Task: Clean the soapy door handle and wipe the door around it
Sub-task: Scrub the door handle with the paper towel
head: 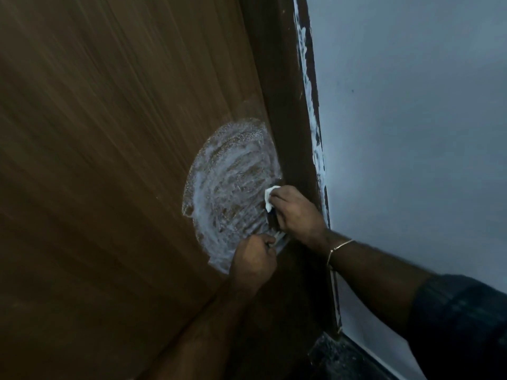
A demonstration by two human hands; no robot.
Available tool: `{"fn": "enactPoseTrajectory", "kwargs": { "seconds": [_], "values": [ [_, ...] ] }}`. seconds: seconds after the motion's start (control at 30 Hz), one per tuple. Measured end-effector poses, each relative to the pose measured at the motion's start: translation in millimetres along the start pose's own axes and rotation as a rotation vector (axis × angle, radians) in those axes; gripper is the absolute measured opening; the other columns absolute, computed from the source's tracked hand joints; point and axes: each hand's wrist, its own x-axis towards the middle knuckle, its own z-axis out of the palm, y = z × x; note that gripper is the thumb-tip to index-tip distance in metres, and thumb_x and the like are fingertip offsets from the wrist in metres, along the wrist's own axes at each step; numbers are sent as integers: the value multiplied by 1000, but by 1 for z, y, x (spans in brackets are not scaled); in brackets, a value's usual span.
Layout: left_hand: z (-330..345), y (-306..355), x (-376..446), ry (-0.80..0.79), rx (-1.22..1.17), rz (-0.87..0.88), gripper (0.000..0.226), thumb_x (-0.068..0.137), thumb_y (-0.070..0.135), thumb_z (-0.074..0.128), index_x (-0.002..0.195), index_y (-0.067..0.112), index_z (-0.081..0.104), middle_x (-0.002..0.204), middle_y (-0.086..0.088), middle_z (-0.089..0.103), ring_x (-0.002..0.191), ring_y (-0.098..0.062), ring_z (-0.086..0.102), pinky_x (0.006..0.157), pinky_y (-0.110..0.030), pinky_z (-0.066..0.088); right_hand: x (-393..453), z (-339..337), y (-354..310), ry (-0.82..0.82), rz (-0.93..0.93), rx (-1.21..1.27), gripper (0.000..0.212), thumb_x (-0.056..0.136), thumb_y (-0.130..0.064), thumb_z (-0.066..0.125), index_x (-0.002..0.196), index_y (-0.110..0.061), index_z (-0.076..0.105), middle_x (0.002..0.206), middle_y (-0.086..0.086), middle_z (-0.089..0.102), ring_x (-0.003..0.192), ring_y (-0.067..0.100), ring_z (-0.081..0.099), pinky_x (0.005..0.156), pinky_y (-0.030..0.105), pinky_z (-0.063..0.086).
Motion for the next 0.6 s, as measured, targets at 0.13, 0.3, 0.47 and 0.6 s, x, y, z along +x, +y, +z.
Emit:
{"fn": "enactPoseTrajectory", "kwargs": {
  "seconds": [0.13, 0.3, 0.47, 0.6],
  "values": [
    [-2, 1, 4, -53, -5, -11, 34, 102, 18, 55, 132, 25, 68, 128, 5, 71, 95, -6, 63, 76, -16, 46, 1, -2, 3, -55, 119, -26, 22, 83, 3, 64, 104, 4, 70, 109, 18, 67, 103, 38, 62, 95, 38, 52],
    [-3, 2, 8, -85, -4, -17, 31, 102, 16, 54, 128, 22, 70, 118, 3, 74, 83, -5, 67, 64, -13, 49, 3, -19, 14, -207, -153, -197, 38, 66, -2, 81, 103, 3, 71, 107, 18, 69, 99, 38, 66, 86, 38, 57],
    [-3, 5, 9, -64, -2, -42, 28, 101, 17, 56, 122, 23, 72, 115, 4, 74, 95, -13, 69, 75, -24, 55, -8, -4, 4, 17, 223, 82, 26, 84, 7, 63, 109, 9, 68, 117, 24, 64, 108, 41, 63, 100, 41, 51],
    [-5, 7, 9, -26, 35, -18, 25, 98, 13, 57, 110, 22, 77, 108, 4, 76, 92, -13, 68, 76, -20, 46, -4, 15, -19, 241, 626, 287, 25, 91, 3, 54, 112, 7, 68, 118, 22, 62, 108, 34, 62, 100, 30, 44]
  ]
}}
